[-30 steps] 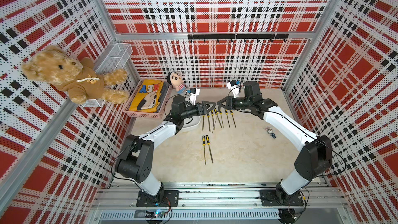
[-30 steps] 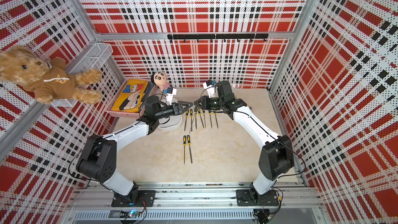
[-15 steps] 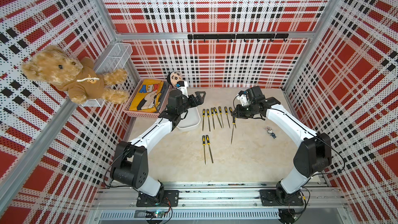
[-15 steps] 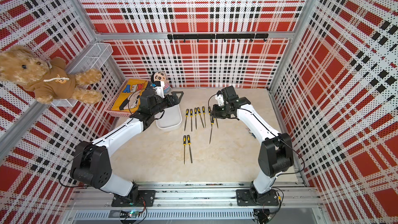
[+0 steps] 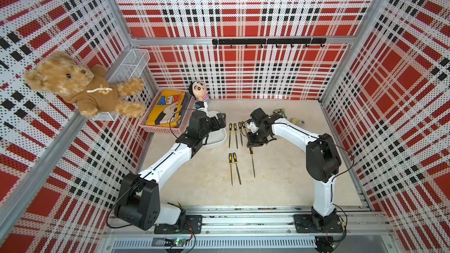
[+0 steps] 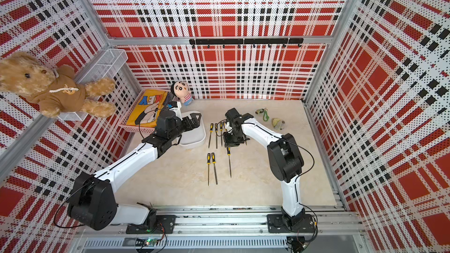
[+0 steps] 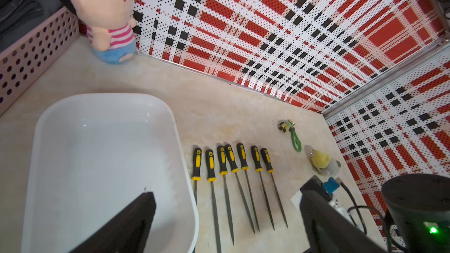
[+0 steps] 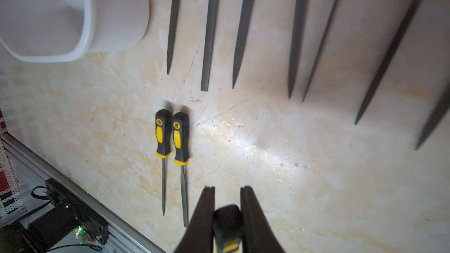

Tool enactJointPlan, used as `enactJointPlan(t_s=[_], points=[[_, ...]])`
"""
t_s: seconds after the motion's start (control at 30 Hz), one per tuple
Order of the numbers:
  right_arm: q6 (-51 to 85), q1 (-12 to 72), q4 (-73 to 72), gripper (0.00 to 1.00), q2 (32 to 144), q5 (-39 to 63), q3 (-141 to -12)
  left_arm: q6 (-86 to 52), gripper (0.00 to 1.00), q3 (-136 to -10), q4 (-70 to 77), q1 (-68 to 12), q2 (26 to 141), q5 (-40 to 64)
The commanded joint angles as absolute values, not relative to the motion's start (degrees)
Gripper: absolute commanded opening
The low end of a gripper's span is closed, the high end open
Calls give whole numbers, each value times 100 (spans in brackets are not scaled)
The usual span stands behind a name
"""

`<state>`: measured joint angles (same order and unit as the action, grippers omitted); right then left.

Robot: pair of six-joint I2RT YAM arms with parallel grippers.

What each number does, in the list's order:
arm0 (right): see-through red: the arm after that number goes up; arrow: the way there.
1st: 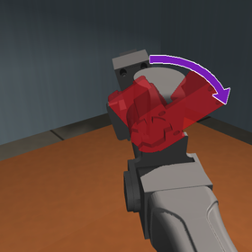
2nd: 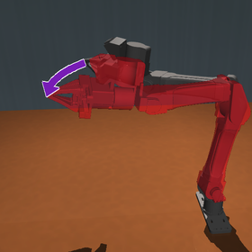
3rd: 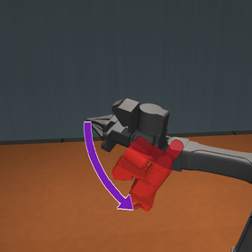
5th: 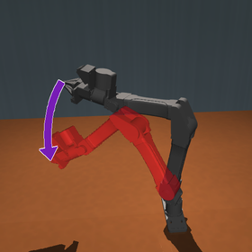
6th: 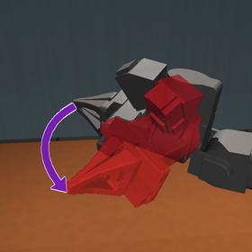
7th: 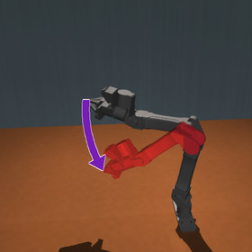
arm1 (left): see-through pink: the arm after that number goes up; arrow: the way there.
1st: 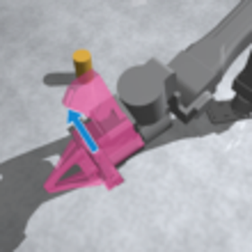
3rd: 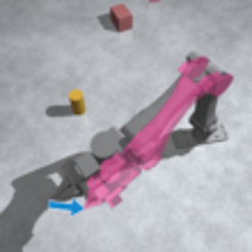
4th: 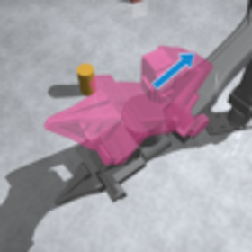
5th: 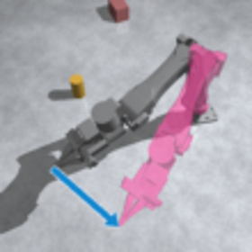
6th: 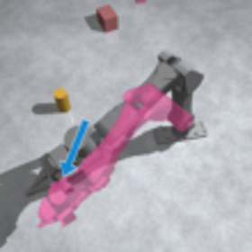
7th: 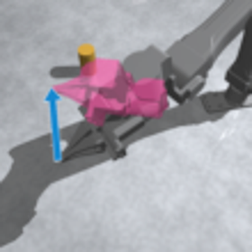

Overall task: Take the file tool out of the storage box
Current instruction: Place the file tool at the center of the board.

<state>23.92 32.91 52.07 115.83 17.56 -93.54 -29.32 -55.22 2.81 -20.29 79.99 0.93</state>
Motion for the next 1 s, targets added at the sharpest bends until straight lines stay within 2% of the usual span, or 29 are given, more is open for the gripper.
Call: enactJointPlan(t_s=[0.0,0.17,0.37,0.5,0.6,0.73,0.97], points=[[2627,3340,5453,0,11815,1873,-9493,-2795,99,-5438,165,-2090,7884,-112],[2833,3392,5408,1,12074,2122,-9588,-2795,99,-5391,132,-2144,7901,-229],[3017,3428,5228,7,12444,2145,-9621,-2795,99,-5353,74,-2187,7944,-329],[3085,3436,5138,14,12655,2241,-9774,-2803,99,-5355,69,-2230,7992,-400],[3072,3437,5158,28,12767,2226,-9916,-2804,99,-5345,40,-2266,7998,-446],[3067,3454,5133,40,12696,2143,-9890,-2769,99,-5323,-40,-2277,7948,-591],[3076,3424,4973,48,12326,1959,-9785,-2799,99,-5226,-172,-2026,7682,-958]])
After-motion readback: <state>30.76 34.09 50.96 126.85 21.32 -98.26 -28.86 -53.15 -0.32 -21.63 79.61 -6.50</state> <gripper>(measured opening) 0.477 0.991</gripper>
